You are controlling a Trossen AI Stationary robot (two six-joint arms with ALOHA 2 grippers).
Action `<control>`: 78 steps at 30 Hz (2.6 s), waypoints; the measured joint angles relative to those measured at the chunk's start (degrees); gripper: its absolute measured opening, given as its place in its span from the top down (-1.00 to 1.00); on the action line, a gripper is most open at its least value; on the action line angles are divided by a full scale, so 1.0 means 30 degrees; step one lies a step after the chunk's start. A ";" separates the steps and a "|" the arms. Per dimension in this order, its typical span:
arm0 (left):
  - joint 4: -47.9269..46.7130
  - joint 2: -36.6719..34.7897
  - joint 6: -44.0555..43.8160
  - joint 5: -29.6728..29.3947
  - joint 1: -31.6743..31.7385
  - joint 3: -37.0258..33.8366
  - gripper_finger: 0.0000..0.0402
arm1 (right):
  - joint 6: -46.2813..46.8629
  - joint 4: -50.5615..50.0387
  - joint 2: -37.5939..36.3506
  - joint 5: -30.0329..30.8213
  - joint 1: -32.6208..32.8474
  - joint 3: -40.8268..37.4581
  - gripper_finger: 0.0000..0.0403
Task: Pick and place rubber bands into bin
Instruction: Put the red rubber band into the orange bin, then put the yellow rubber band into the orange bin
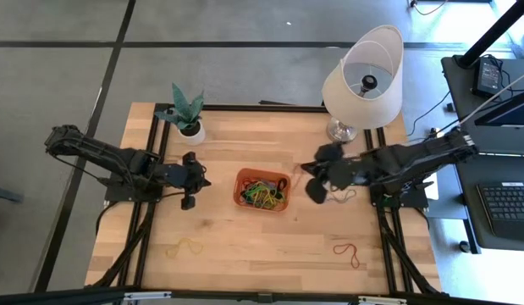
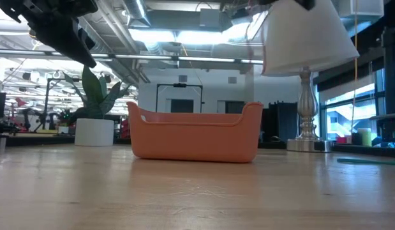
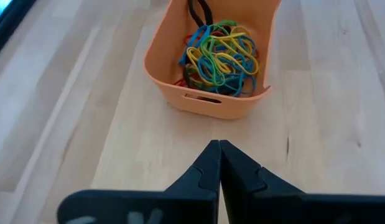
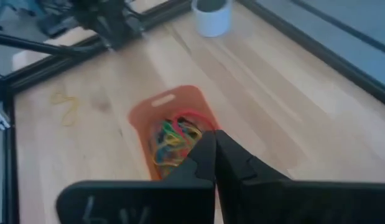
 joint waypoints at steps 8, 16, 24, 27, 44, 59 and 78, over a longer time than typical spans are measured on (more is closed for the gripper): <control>-0.0243 0.0000 0.0623 -0.0875 -0.0002 0.0000 0.99 | -0.1442 0.3526 0.3330 -0.2079 -0.0968 0.0000 1.00; -0.0345 0.0000 0.1256 -0.0839 0.0005 0.0000 0.99 | -0.0415 0.3221 0.6464 -0.4527 -0.1631 0.0000 1.00; -0.1174 0.0000 0.1600 -0.0824 0.0005 0.0000 0.99 | -0.0248 0.0882 1.0258 -0.7371 -0.2628 0.2830 1.00; -0.1531 0.0000 0.1613 -0.0824 0.0005 0.0000 0.99 | -0.0469 -0.1665 1.1967 -0.7976 -0.3098 0.5137 1.00; -0.2319 0.0000 0.1307 -0.0817 0.0005 0.0000 0.98 | -0.1970 -0.5855 1.6424 -1.0638 -0.4431 0.9803 0.92; -0.2261 0.0000 0.1249 -0.0817 0.0005 0.0000 0.97 | -0.1952 -0.4724 1.6352 -1.0616 -0.4431 0.9799 0.44; -0.2034 0.0000 0.1030 -0.0393 -0.0002 0.0000 0.99 | -0.2349 -0.4461 1.3740 -0.9505 -0.3893 0.9778 0.35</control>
